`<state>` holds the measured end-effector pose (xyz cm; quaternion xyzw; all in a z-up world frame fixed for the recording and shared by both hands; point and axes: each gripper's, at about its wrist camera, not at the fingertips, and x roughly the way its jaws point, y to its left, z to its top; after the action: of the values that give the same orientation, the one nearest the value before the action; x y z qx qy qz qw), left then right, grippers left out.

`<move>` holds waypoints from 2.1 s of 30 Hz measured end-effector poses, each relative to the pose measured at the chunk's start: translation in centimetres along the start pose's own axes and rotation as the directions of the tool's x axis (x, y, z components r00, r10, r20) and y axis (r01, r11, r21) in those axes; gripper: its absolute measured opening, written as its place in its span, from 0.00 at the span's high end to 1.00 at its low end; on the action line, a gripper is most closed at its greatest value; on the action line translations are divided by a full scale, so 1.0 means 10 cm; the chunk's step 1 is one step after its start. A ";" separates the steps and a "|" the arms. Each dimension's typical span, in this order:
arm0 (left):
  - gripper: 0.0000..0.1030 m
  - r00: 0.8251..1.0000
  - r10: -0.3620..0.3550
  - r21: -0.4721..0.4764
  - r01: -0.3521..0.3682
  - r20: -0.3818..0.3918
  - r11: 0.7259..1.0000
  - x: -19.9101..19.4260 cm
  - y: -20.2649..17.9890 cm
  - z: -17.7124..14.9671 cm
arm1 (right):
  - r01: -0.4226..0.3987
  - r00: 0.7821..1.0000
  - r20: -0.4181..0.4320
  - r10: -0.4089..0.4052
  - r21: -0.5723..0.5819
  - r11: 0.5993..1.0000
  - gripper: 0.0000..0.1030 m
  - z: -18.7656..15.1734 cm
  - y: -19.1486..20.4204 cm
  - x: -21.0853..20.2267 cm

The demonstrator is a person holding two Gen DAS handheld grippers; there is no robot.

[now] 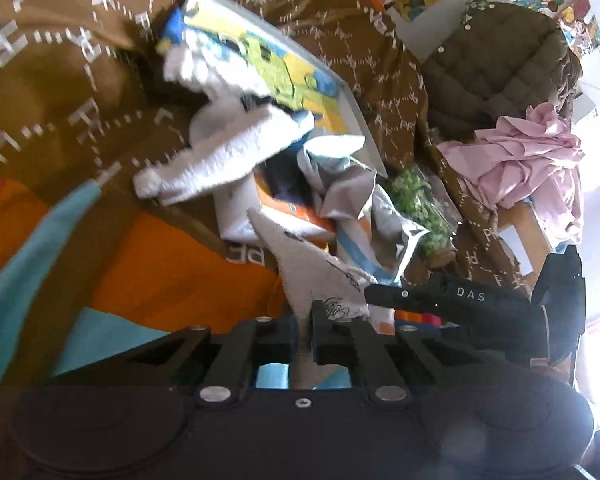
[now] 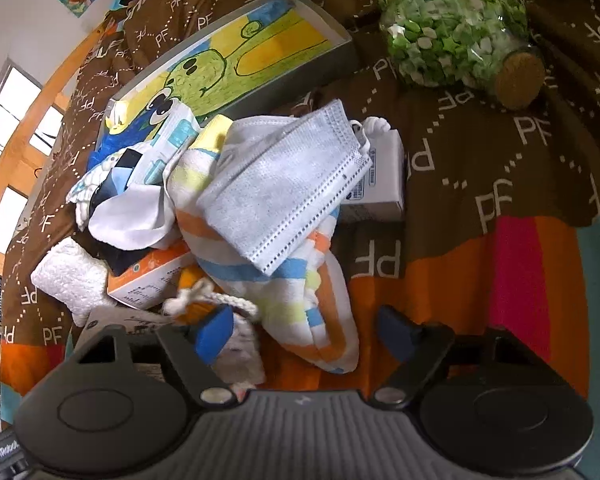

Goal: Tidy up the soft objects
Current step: 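Grasp the grey drawstring pouch with the left tool while the right tool grasps the striped towel, then carry the pouch and towel into the grey tray and release both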

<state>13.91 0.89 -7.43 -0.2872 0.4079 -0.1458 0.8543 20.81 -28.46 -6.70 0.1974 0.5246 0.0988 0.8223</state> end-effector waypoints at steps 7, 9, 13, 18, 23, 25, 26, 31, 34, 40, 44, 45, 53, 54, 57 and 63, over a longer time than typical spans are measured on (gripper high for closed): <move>0.96 0.991 0.075 0.060 -0.082 0.112 0.995 -0.36 -0.11 -0.10 | 0.013 1.000 -0.008 -0.013 0.031 0.999 0.56 -0.01 -0.06 0.09; 0.97 0.987 0.083 0.050 -0.090 0.140 0.995 -0.45 -0.10 -0.12 | 0.004 1.000 0.015 -0.004 0.031 1.000 0.69 -0.01 -0.06 0.06; 0.97 0.982 0.089 0.026 -0.094 0.166 0.995 -0.59 -0.06 -0.15 | -0.052 0.998 0.031 0.052 0.023 0.998 0.84 -0.03 -0.04 -0.02; 0.97 0.974 0.093 0.050 -0.106 0.204 0.993 -0.79 -0.09 -0.22 | -0.127 0.991 0.041 0.128 -0.033 0.991 0.86 -0.08 0.05 -0.16; 0.97 0.951 0.111 0.150 -0.159 0.290 0.976 -1.06 -0.25 -0.27 | -0.198 0.975 0.083 0.208 -0.113 0.974 0.87 -0.14 0.17 -0.34; 0.98 0.944 0.108 0.174 -0.168 0.312 0.970 -1.15 -0.31 -0.26 | -0.238 0.962 0.103 0.253 -0.140 0.961 0.87 -0.16 0.21 -0.44; 0.98 0.942 0.105 0.190 -0.172 0.320 0.967 -1.19 -0.35 -0.25 | -0.259 0.954 0.113 0.277 -0.153 0.954 0.87 -0.17 0.24 -0.48; 0.98 0.941 0.069 0.254 -0.159 0.331 0.954 -1.35 -0.52 -0.18 | -0.350 0.902 0.182 0.391 -0.220 0.910 0.87 -0.23 0.28 -0.74; 0.98 0.944 0.030 0.295 -0.132 0.328 0.946 -1.42 -0.63 -0.10 | -0.390 0.864 0.230 0.448 -0.259 0.884 0.87 -0.26 0.30 -0.87; 0.98 0.930 -0.067 0.372 -0.078 0.361 0.925 -1.53 -0.91 0.18 | -0.441 0.791 0.296 0.536 -0.333 0.834 0.87 -0.29 0.36 -1.04; 0.98 0.918 -0.109 0.405 -0.060 0.380 0.912 -1.47 -1.03 0.41 | -0.445 0.742 0.353 0.569 -0.376 0.813 0.87 -0.28 0.39 -1.14; 0.98 0.916 -0.116 0.414 -0.059 0.385 0.908 -1.45 -1.05 0.47 | -0.440 0.731 0.371 0.572 -0.384 0.812 0.87 -0.24 0.41 -1.15; 0.98 0.885 -0.154 0.447 -0.067 0.439 0.892 -0.94 -1.07 1.15 | -0.388 0.717 0.459 0.524 -0.361 0.848 0.87 0.39 0.58 -0.93; 0.98 0.883 -0.151 0.440 -0.069 0.444 0.895 -0.85 -1.03 1.24 | -0.385 0.716 0.468 0.518 -0.354 0.852 0.87 0.48 0.60 -0.87; 0.98 0.877 -0.147 0.426 -0.070 0.457 0.902 -0.57 -0.88 1.48 | -0.387 0.710 0.494 0.501 -0.320 0.865 0.87 0.78 0.67 -0.65; 0.98 0.882 -0.138 0.355 -0.035 0.451 0.934 -0.08 -0.45 1.85 | -0.384 0.731 0.507 0.457 -0.249 0.889 0.87 1.19 0.74 -0.14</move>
<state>27.82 4.55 5.09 -0.1666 0.1486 -0.1660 0.9605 31.26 -24.92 1.99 0.2782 0.1984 0.2544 0.9047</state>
